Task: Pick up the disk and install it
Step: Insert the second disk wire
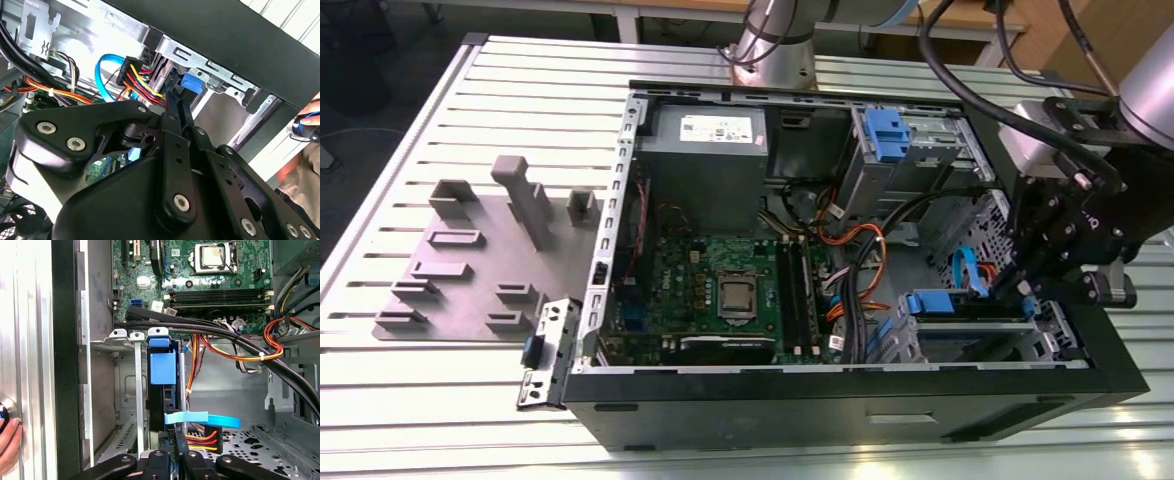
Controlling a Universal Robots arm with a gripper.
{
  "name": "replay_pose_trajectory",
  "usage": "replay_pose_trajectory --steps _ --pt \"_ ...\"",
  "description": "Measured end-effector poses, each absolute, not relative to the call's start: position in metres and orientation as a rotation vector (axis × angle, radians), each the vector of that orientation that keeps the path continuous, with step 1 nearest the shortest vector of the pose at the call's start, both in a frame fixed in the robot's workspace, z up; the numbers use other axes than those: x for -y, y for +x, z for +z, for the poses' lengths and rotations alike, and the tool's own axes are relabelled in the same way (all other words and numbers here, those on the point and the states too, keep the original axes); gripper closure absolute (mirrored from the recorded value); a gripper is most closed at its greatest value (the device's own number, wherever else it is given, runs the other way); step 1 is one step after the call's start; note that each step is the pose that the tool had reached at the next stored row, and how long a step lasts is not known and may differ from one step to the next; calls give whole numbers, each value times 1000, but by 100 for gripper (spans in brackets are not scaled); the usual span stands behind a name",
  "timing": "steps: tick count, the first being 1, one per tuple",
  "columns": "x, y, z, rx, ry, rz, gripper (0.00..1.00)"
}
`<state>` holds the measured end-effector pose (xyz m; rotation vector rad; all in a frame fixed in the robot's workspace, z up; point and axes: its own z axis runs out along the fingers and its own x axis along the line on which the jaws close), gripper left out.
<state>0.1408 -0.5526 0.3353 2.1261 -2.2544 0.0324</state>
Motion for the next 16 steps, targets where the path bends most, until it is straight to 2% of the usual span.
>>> replay_pose_trajectory --steps 16 --pt "553 140 334 2256 2126 31 84"
